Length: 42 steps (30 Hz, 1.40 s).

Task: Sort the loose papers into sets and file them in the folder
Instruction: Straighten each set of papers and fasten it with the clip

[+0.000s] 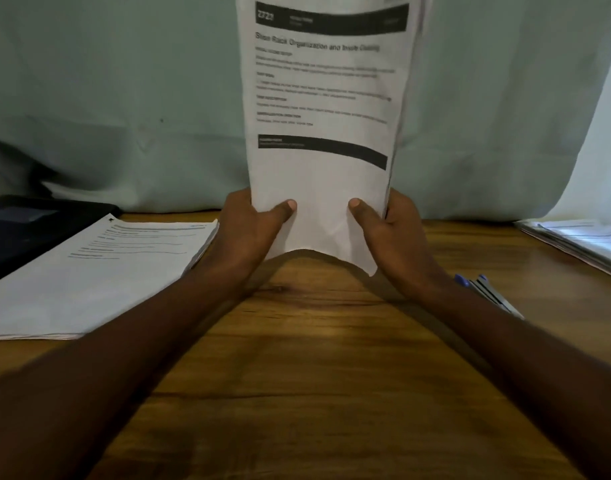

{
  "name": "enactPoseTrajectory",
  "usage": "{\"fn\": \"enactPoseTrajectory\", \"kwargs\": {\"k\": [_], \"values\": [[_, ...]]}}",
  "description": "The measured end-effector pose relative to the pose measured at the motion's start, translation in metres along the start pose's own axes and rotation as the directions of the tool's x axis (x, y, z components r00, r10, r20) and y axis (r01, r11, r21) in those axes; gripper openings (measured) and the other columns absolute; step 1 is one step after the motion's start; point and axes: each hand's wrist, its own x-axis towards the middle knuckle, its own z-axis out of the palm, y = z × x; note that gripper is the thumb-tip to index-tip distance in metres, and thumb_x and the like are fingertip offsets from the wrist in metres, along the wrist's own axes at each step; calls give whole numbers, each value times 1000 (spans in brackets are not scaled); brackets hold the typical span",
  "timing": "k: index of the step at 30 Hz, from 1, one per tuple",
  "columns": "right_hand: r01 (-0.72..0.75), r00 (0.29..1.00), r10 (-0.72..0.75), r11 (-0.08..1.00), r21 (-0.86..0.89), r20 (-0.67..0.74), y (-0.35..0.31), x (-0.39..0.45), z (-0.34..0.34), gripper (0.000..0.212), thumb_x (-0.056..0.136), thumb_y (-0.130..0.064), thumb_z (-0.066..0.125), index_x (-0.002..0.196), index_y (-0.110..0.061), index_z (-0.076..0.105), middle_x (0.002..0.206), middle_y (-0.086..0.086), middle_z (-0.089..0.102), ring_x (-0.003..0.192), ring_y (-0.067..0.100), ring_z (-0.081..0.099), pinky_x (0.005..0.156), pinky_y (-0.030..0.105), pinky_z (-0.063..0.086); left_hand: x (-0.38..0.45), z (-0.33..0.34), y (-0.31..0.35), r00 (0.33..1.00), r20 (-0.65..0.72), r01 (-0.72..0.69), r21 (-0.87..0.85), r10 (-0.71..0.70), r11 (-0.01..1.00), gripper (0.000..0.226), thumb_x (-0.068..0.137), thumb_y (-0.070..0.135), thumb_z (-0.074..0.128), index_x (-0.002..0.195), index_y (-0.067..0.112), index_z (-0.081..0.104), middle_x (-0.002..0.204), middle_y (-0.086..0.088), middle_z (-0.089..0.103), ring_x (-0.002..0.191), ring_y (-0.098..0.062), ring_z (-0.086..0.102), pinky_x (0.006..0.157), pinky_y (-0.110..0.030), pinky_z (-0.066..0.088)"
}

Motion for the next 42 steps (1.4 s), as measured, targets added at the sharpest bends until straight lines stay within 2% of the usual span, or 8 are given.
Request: {"fn": "enactPoseTrajectory", "kwargs": {"k": [3, 10, 16, 21, 26, 32, 38, 42], "values": [[-44, 997, 47, 998, -43, 67, 6, 0, 1, 14, 103, -27, 58, 115, -32, 52, 93, -26, 55, 78, -16, 57, 62, 3, 46, -2, 0, -1, 999, 25, 40, -21, -39, 999, 42, 88, 36, 79, 125, 22, 63, 105, 11, 68, 99, -9, 65, 86, -32, 55], [-43, 998, 48, 993, -107, 49, 5, -2, -1, 35, 104, -27, 56, 135, -12, 60, 107, -8, 63, 95, 9, 62, 70, 15, 47, -7, 1, -1, 997, 30, 69, 19, -69, 997, 63, 85, 43, 81, 138, 16, 59, 126, -2, 69, 112, -21, 66, 102, -47, 53], [-204, 975, 209, 977, -64, 81, 12, 0, 2, 24, 102, -29, 58, 123, -17, 59, 104, -6, 64, 103, 22, 65, 90, 42, 56, -16, 9, -5, 992, 27, 121, 136, -126, 983, 60, 94, 36, 73, 142, 9, 51, 137, -9, 61, 119, -25, 58, 90, -31, 42], [-239, 969, 235, 970, 45, 75, 12, -2, 1, 14, 103, -26, 57, 112, -24, 46, 93, -16, 53, 85, 6, 55, 68, 23, 47, -14, 9, 5, 996, 31, 79, 170, -85, 982, 55, 94, 31, 72, 139, 5, 53, 133, -12, 62, 106, -18, 56, 85, -28, 42], [-169, 985, 168, 986, 9, 42, 8, -3, 7, 20, 102, -28, 58, 121, -22, 59, 95, -16, 60, 92, 12, 63, 84, 38, 56, -9, 5, 6, 993, 36, 107, 105, -111, 989, 59, 92, 34, 76, 140, 8, 54, 133, -9, 64, 120, -26, 61, 99, -38, 50], [-222, 972, 223, 975, -31, 73, 15, -1, 7, 38, 104, -31, 56, 138, -14, 53, 101, -11, 56, 101, 17, 59, 77, 26, 48, -9, 6, 4, 985, 62, 147, 205, -163, 968, 58, 97, 39, 68, 144, 12, 46, 144, -8, 56, 129, -30, 54, 98, -38, 45], [-224, 971, 226, 974, -38, 76, 12, -1, 8, 39, 104, -34, 56, 137, -14, 53, 116, -1, 61, 106, 20, 61, 88, 35, 54, -7, 6, 4, 988, 66, 120, 261, -141, 958, 58, 98, 40, 66, 145, 12, 47, 145, -9, 56, 130, -32, 54, 103, -42, 46], [-195, 974, 197, 980, -28, 108, 9, -3, 6, 22, 105, -44, 48, 120, -28, 53, 101, -14, 61, 93, 9, 60, 80, 27, 52, -7, 4, 3, 989, 63, 111, 255, -131, 960, 58, 96, 38, 68, 143, 10, 50, 143, -11, 57, 129, -33, 55, 102, -43, 47]]}}
